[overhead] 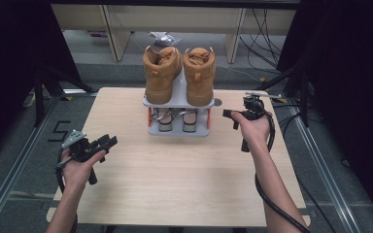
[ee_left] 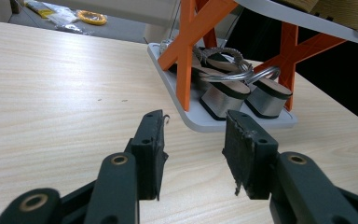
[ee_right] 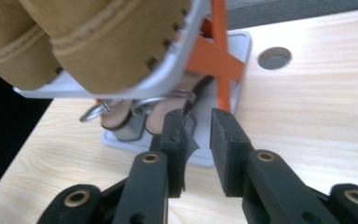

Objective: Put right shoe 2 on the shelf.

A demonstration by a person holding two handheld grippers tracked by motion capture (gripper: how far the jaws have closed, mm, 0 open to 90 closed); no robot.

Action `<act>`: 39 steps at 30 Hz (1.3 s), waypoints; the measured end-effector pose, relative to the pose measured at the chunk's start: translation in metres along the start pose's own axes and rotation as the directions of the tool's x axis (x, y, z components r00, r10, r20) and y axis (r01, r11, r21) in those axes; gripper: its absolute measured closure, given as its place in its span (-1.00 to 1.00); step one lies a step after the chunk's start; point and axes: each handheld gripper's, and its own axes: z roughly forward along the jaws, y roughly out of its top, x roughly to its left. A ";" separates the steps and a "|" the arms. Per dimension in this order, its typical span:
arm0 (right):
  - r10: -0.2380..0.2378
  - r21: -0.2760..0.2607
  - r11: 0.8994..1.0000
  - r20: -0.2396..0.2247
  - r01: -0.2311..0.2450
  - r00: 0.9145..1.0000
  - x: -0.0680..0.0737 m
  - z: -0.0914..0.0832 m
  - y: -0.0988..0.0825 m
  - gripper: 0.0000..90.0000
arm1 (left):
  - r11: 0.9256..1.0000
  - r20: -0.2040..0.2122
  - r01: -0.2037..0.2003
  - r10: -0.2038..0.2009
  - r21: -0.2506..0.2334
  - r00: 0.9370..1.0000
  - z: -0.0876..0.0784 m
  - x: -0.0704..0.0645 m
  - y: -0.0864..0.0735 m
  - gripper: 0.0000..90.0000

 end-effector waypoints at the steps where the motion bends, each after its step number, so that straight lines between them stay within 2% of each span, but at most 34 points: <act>1: 0.011 0.003 1.000 -0.003 -0.011 1.000 -0.002 -0.002 -0.002 0.65 | 1.000 0.000 0.000 0.000 0.000 1.000 0.000 0.000 0.000 0.27; 4: -0.018 -0.001 1.000 0.017 0.018 1.000 -0.011 -0.005 -0.008 0.61 | 1.000 0.001 0.000 0.000 0.000 1.000 0.001 -0.001 -0.001 0.27; 5: -0.010 0.003 1.000 0.014 0.010 1.000 -0.012 -0.007 -0.010 0.60 | 1.000 0.000 0.000 0.000 0.001 1.000 0.001 -0.001 -0.001 0.27; 6: -0.029 -0.003 1.000 0.032 0.030 0.999 -0.015 -0.007 -0.012 0.58 | 1.000 0.000 0.001 -0.001 0.000 1.000 0.001 -0.001 -0.001 0.26; 7: -0.014 0.000 1.000 0.031 0.014 0.999 -0.014 -0.008 -0.014 0.56 | 1.000 0.000 0.002 -0.002 0.001 1.000 0.001 -0.001 -0.001 0.27; 8: 0.024 0.015 1.000 0.029 -0.025 0.999 -0.014 -0.011 -0.017 0.55 | 1.000 -0.001 0.002 -0.002 0.002 1.000 0.001 -0.001 -0.001 0.26; 10: 0.034 0.023 0.999 0.051 -0.035 0.998 -0.016 -0.012 -0.022 0.50 | 1.000 -0.002 0.002 -0.002 0.005 1.000 0.001 -0.001 -0.002 0.26; 11: -0.026 0.008 1.000 0.055 0.026 0.998 -0.022 -0.010 -0.024 0.46 | 1.000 -0.002 0.002 -0.002 0.006 1.000 0.001 -0.001 -0.002 0.26; 12: 0.006 0.020 1.000 0.049 -0.007 0.999 -0.021 -0.012 -0.026 0.42 | 1.000 -0.002 0.002 -0.002 0.007 1.000 0.001 -0.001 -0.002 0.26; 13: -0.019 0.022 1.000 0.052 0.018 0.998 -0.026 -0.012 -0.028 0.38 | 1.000 -0.002 0.003 -0.003 0.006 1.000 0.001 0.000 -0.002 0.26; 15: -0.037 0.026 0.999 0.061 0.035 0.997 -0.032 -0.011 -0.034 0.35 | 1.000 0.002 0.004 -0.004 0.003 1.000 0.002 0.001 -0.002 0.26; 17: -0.011 0.025 1.000 0.064 0.010 0.998 -0.037 -0.012 -0.041 0.34 | 1.000 -0.005 0.007 -0.007 0.007 1.000 0.001 0.001 -0.002 0.26; 20: -0.006 0.021 1.000 0.070 0.005 0.997 -0.047 -0.013 -0.051 0.30 | 1.000 -0.009 0.009 -0.009 0.008 1.000 0.001 0.002 -0.003 0.26; 21: -0.021 0.020 1.000 0.076 0.020 0.997 -0.052 -0.012 -0.054 0.29 | 1.000 -0.009 0.009 -0.008 0.009 1.000 0.001 0.002 -0.003 0.26; 23: 0.031 0.026 0.999 0.066 -0.033 0.997 -0.056 -0.013 -0.062 0.27 | 1.000 -0.009 0.011 -0.011 0.008 1.000 0.002 0.003 -0.003 0.26; 24: 0.001 0.019 1.000 0.075 -0.003 0.997 -0.062 -0.011 -0.066 0.26 | 1.000 -0.008 0.013 -0.013 0.007 1.000 0.002 0.003 -0.003 0.26; 29: 0.013 0.020 1.000 0.082 -0.015 0.997 -0.079 -0.012 -0.085 0.24 | 1.000 -0.014 0.011 -0.010 0.013 1.000 0.002 0.004 -0.004 0.26; 30: -0.023 0.012 1.000 0.097 0.022 0.995 -0.084 -0.012 -0.089 0.24 | 1.000 -0.015 0.010 -0.010 0.014 1.000 0.002 0.004 -0.004 0.26; 31: 0.024 0.024 0.999 0.111 -0.027 0.994 -0.083 -0.014 -0.092 0.24 | 1.000 -0.013 0.012 -0.012 0.015 1.000 0.003 0.004 -0.005 0.26; 32: 0.032 0.013 0.999 0.098 -0.034 0.995 -0.086 -0.014 -0.096 0.24 | 1.000 -0.014 0.012 -0.012 0.017 1.000 0.003 0.004 -0.005 0.25; 34: 0.001 -0.013 1.000 0.125 0.000 0.992 -0.091 -0.015 -0.104 0.23 | 1.000 -0.014 0.014 -0.014 0.020 1.000 0.004 0.004 -0.006 0.25; 35: 0.018 -0.008 1.000 0.123 -0.017 0.992 -0.091 -0.015 -0.106 0.23 | 1.000 -0.015 0.014 -0.014 0.021 1.000 0.004 0.005 -0.006 0.25; 39: 0.006 -0.026 1.000 0.139 -0.003 0.990 -0.097 -0.014 -0.121 0.21 | 1.000 -0.016 0.015 -0.014 0.027 1.000 0.005 0.006 -0.008 0.25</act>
